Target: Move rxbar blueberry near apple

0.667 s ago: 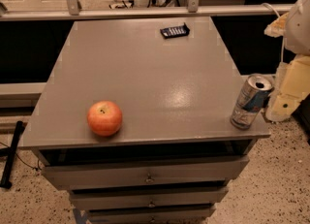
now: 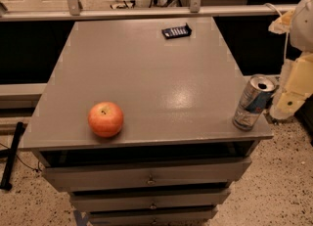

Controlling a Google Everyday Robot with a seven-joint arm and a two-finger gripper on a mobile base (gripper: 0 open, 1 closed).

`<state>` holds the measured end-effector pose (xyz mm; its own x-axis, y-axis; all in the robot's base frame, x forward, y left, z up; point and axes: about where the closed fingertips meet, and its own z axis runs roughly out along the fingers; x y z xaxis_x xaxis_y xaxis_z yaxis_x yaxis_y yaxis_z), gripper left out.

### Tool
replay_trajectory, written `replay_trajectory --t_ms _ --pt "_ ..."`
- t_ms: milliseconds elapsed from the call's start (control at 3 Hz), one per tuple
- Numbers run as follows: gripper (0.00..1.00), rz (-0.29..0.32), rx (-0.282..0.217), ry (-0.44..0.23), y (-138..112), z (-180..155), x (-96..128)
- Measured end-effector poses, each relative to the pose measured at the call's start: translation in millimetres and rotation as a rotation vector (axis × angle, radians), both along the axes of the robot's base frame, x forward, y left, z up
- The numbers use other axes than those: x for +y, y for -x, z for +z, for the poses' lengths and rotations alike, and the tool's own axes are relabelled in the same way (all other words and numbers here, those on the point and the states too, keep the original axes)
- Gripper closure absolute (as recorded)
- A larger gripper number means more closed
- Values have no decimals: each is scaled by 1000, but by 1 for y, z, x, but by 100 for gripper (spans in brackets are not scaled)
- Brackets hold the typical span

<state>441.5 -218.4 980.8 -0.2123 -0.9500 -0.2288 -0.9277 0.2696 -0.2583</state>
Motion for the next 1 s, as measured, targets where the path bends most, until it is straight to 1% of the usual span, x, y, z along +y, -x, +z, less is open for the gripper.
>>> replay_trajectory --t_ms 333,667,1000 --pt "0 7 -39 -79 -32 1 16" --pt "0 14 -76 -163 -89 -7 51" --pt "0 -16 -111 -240 -147 -12 78"
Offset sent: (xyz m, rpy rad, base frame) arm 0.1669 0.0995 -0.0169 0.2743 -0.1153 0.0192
